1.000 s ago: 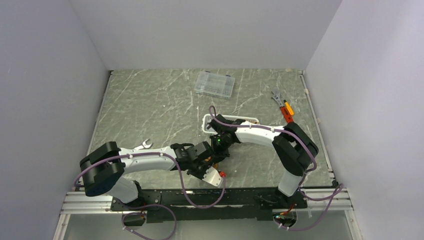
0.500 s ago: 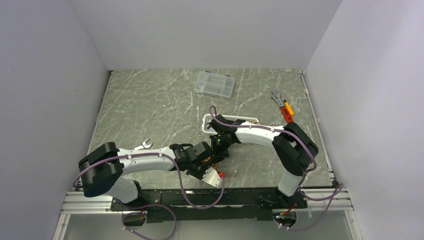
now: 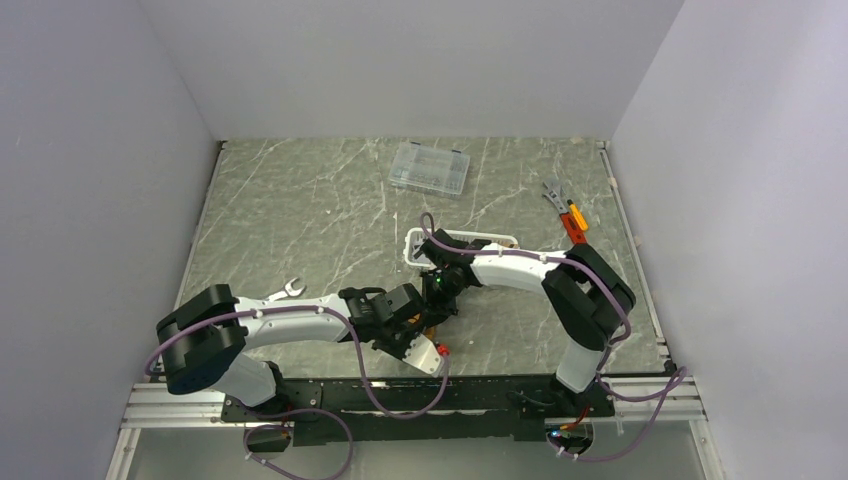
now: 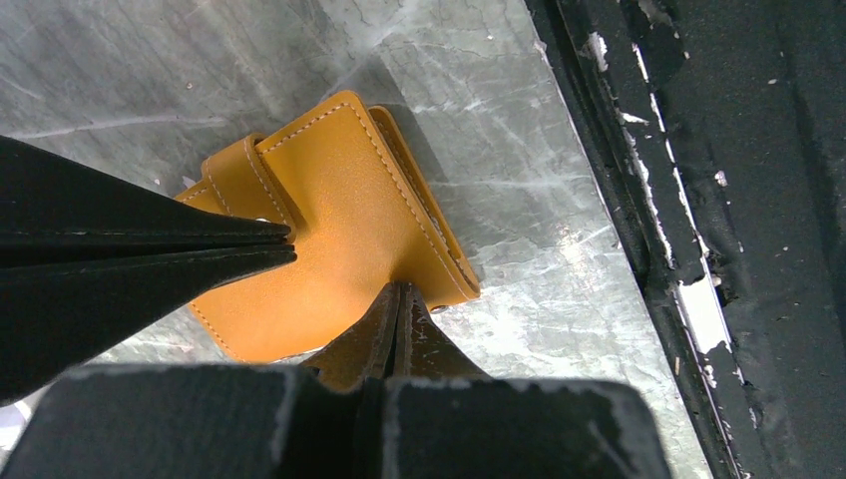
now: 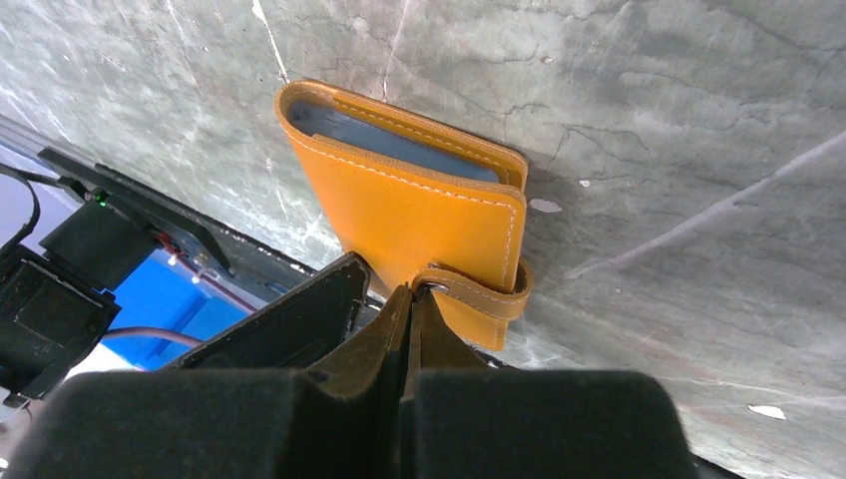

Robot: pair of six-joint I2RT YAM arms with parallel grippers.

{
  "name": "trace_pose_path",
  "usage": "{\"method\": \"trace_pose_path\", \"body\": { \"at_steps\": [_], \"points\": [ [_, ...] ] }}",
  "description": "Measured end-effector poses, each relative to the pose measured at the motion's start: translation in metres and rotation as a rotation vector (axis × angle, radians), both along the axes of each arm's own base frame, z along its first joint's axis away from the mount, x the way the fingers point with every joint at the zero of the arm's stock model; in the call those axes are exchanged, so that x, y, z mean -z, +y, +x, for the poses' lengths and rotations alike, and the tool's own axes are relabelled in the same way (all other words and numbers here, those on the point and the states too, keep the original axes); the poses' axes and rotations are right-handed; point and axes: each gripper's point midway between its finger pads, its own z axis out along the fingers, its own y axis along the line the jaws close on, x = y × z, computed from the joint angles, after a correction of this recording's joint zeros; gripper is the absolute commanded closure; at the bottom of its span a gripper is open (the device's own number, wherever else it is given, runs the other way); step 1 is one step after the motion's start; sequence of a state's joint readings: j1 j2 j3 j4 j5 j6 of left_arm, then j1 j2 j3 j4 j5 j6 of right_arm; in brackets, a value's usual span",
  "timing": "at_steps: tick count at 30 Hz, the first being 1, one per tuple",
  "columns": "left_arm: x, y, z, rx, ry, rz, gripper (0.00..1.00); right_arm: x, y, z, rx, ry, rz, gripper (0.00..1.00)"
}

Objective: Put the credit cards into the card holder
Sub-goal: Close the card holder at the center of the board.

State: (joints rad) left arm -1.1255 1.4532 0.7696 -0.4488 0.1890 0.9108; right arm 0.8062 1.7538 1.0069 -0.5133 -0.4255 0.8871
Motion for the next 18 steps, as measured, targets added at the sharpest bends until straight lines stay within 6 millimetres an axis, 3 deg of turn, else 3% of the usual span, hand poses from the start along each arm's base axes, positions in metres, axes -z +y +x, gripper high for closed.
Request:
{"method": "trace_pose_path", "body": {
  "at_steps": [18],
  "points": [
    [-0.0004, 0.0046, -0.0012, 0.009, -0.002, 0.014, 1.0, 0.0047, 0.0024, 0.001, -0.001, 0.039, 0.084, 1.0]
  ]
}}
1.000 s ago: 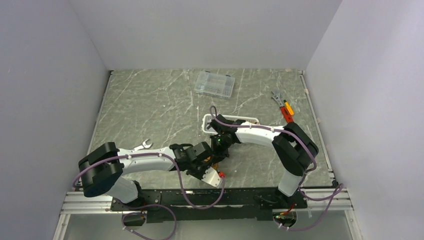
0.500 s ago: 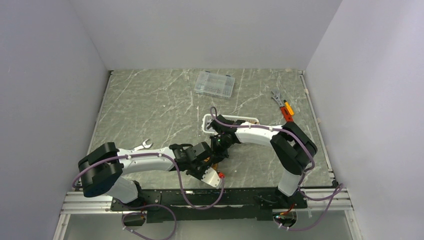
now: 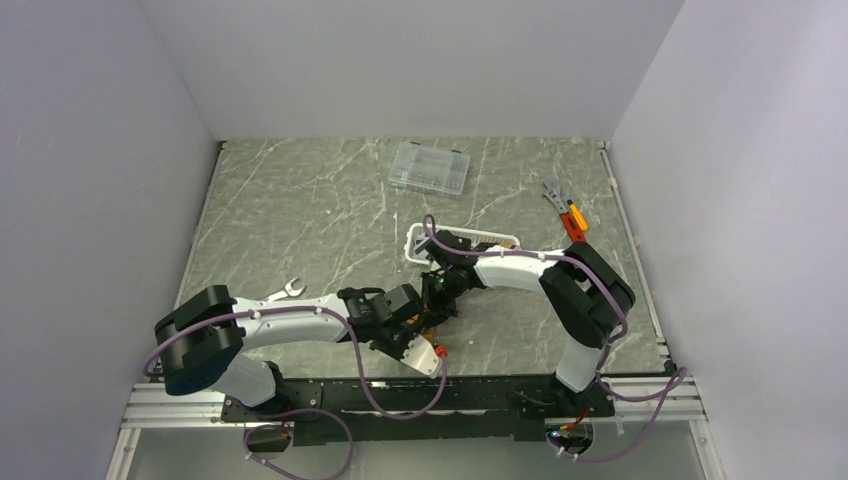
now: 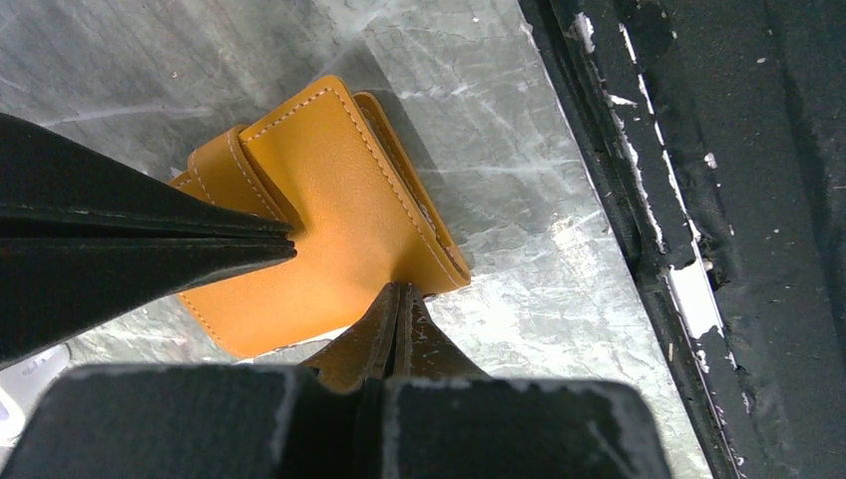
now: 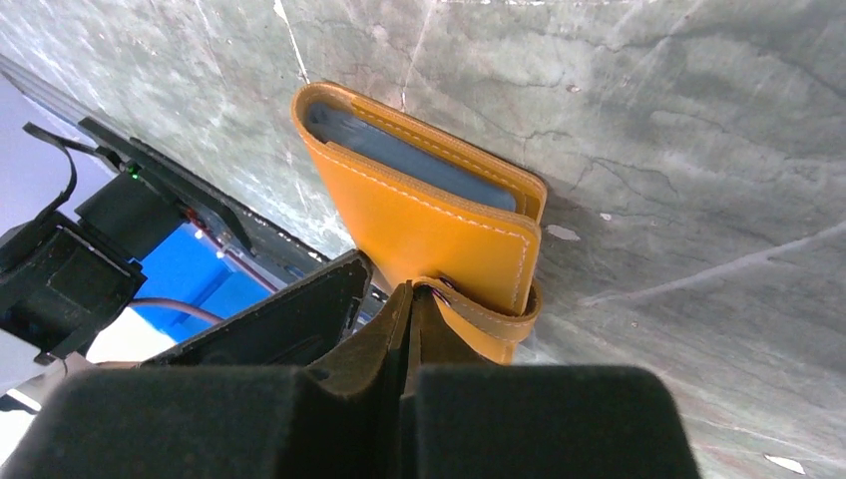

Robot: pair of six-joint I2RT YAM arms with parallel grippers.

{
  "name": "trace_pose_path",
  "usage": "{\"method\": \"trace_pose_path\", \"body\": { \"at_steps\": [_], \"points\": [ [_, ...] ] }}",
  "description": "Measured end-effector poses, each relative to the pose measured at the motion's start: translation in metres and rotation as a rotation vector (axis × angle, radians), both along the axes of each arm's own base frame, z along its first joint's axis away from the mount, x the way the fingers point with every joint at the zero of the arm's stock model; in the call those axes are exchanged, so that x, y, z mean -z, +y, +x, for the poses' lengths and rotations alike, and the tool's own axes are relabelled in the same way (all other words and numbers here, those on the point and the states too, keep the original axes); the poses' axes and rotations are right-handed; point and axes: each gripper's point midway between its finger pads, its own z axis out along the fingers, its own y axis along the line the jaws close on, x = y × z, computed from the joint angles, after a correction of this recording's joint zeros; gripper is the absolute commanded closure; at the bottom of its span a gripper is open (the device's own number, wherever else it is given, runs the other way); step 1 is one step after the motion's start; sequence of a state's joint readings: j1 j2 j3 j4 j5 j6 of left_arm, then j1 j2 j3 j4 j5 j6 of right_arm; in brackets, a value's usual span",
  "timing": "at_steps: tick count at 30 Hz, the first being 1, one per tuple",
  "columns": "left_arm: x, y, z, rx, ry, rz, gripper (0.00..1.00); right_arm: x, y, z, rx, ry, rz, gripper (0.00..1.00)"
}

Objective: Put the credit cards into the card holder
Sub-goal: Close the card holder at the center of the board.

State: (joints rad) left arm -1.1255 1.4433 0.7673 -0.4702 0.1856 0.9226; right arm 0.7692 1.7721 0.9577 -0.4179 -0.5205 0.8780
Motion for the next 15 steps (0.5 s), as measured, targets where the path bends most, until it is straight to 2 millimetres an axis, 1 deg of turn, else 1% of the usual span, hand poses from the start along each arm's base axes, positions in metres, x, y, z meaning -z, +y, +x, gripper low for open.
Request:
{"method": "trace_pose_path", "body": {
  "at_steps": [4, 8, 15],
  "points": [
    [0.0, 0.002, -0.001, 0.0, 0.0, 0.004, 1.0, 0.0, -0.001, 0.0, 0.002, -0.005, 0.017, 1.0],
    [-0.001, 0.009, -0.003, -0.003, 0.0, 0.018, 1.0, -0.001, -0.001, 0.001, 0.001, -0.012, 0.012, 1.0],
    [-0.004, 0.011, -0.002, -0.006, -0.004, 0.016, 1.0, -0.001, -0.006, 0.005, -0.006, -0.06, -0.085, 1.0]
  ]
}}
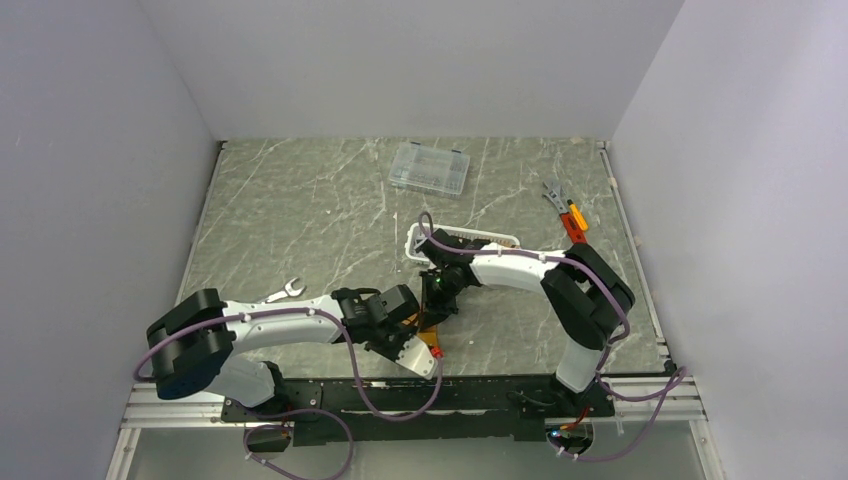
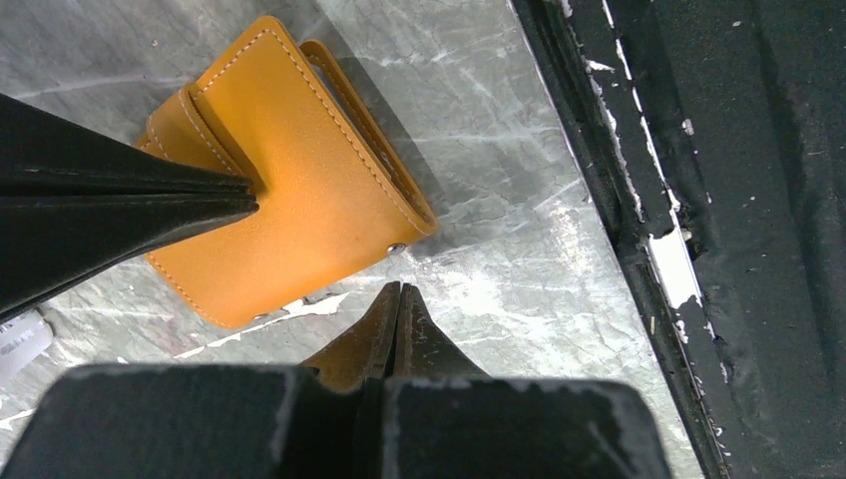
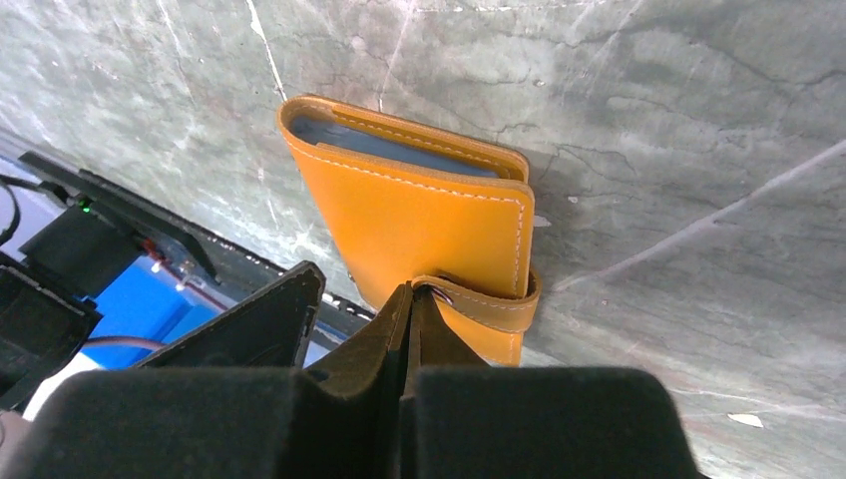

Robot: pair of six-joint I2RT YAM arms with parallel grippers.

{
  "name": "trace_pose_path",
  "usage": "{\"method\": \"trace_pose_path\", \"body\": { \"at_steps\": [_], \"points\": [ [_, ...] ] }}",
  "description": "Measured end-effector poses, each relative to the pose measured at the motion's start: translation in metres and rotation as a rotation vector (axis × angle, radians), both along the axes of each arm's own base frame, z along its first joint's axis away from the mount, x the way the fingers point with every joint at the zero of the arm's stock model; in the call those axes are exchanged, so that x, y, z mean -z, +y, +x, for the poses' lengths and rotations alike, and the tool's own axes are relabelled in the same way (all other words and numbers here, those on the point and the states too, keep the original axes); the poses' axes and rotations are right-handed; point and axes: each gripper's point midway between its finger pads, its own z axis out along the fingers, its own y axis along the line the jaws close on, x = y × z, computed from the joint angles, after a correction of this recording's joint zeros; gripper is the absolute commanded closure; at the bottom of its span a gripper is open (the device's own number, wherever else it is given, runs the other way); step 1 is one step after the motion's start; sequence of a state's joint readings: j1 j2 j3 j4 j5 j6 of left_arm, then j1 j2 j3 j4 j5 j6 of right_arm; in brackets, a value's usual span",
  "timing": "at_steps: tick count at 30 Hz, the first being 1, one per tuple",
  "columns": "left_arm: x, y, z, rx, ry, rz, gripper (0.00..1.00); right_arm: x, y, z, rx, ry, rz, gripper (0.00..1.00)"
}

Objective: Put the credit cards into the card holder
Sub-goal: Close the card holder at the center of the board.

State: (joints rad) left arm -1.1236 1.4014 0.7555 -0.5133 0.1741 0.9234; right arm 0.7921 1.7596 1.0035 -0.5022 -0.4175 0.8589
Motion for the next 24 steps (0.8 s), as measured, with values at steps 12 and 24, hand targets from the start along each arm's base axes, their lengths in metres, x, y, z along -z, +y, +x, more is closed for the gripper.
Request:
{"method": "trace_pose_path", "body": {
  "at_steps": [12, 24],
  "points": [
    [-0.005, 0.009, 0.01, -0.031, -0.014, -0.015, 1.0, 0.004, 0.002, -0.003, -0.001, -0.052, -0.015, 1.0],
    [-0.022, 0.009, 0.023, -0.074, -0.007, -0.098, 1.0, 0.004, 0.004, -0.005, 0.023, -0.113, 0.049, 1.0]
  ]
}}
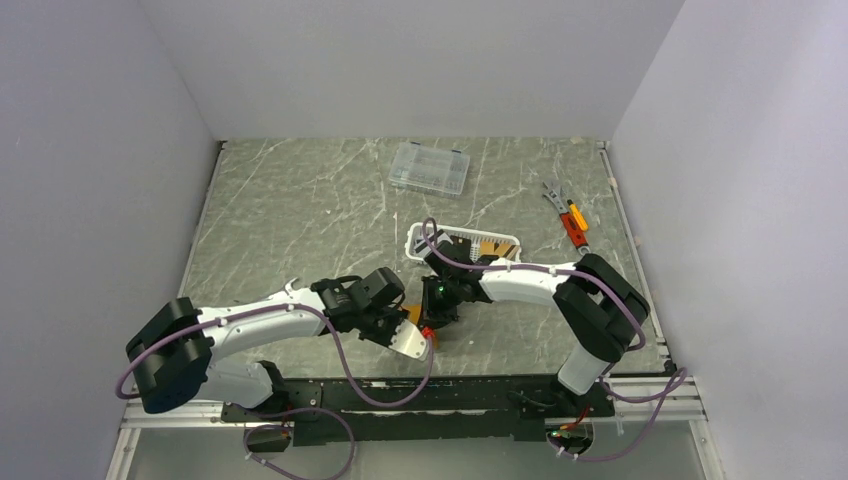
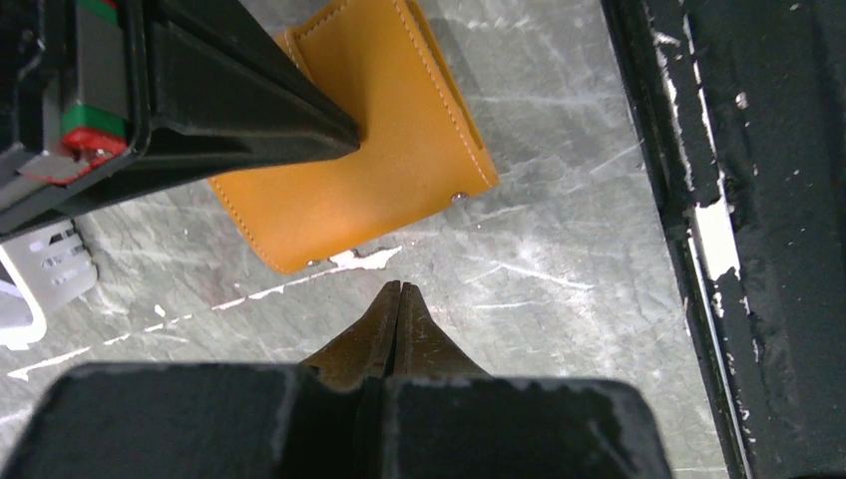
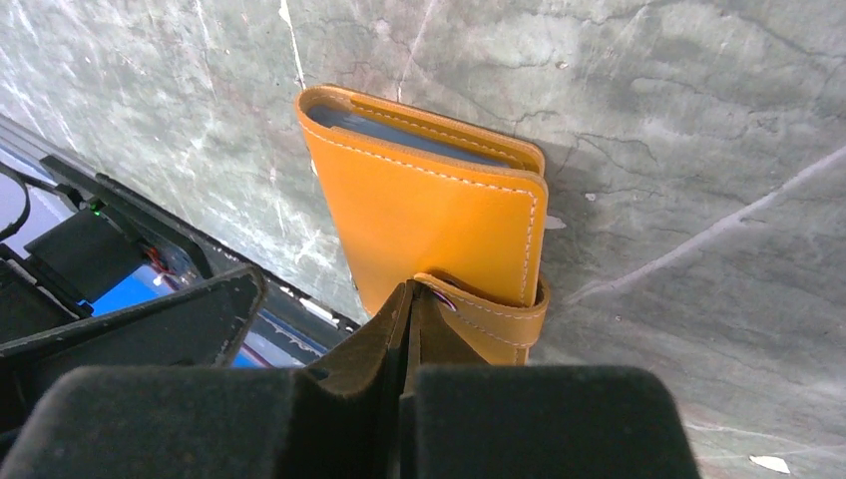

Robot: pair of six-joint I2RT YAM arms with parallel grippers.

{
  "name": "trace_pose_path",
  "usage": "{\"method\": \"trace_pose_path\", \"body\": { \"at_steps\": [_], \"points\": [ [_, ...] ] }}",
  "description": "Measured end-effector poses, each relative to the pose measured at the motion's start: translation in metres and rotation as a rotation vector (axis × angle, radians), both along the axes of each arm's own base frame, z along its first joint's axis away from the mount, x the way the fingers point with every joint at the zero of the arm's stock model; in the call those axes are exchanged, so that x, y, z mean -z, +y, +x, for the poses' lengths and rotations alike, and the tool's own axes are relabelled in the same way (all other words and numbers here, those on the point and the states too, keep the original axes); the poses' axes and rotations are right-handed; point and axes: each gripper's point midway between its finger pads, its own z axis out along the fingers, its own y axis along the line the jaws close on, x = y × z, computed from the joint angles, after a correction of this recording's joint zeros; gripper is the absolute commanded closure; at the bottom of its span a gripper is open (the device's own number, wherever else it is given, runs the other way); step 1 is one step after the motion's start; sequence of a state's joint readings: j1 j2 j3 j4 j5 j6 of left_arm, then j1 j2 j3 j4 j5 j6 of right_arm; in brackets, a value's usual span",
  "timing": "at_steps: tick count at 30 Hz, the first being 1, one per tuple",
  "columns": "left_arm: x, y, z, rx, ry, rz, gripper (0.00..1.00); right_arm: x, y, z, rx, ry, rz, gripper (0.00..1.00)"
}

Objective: Put the credit cards into the card holder
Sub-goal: Close the card holder at the center of the board, then reset both arms

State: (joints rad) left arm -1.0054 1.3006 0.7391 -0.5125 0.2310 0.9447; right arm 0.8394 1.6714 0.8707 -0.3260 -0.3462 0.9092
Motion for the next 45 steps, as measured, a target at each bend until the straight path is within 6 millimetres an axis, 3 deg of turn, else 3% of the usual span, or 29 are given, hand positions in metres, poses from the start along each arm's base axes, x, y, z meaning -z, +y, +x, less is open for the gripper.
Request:
{"method": "trace_pose_path", "body": {
  "at_steps": [12, 23, 29, 31, 35, 40, 42, 45],
  "points": [
    [0.007, -0.032, 0.005, 0.063, 0.014, -0.078, 1.0, 0.0, 0.001, 0.0, 0.004, 0.008, 0.037, 1.0],
    [0.025, -0.041, 0.015, 0.094, -0.027, -0.067, 1.0, -0.006, 0.0, 0.002, 0.011, 0.026, 0.069, 0.85],
    [0.025, -0.041, 0.015, 0.106, -0.048, -0.073, 1.0, -0.024, -0.004, 0.007, 0.029, 0.007, 0.114, 0.79],
    [0.025, -0.041, 0.016, 0.105, -0.053, -0.073, 1.0, -0.032, -0.005, 0.009, 0.033, -0.004, 0.134, 0.81],
    [0.025, -0.04, 0.016, 0.105, -0.06, -0.073, 1.0, -0.042, -0.01, 0.013, 0.044, -0.028, 0.149, 0.99],
    [0.025, -0.04, 0.016, 0.104, -0.063, -0.071, 1.0, -0.034, -0.016, 0.012, 0.05, -0.024, 0.119, 1.0],
    [0.024, -0.04, 0.016, 0.101, -0.062, -0.072, 1.0, -0.031, -0.018, 0.011, 0.052, -0.022, 0.107, 0.95],
    [0.022, -0.038, 0.017, 0.085, -0.066, -0.07, 0.86, -0.027, -0.022, 0.012, 0.055, -0.03, 0.082, 0.83]
  ]
}}
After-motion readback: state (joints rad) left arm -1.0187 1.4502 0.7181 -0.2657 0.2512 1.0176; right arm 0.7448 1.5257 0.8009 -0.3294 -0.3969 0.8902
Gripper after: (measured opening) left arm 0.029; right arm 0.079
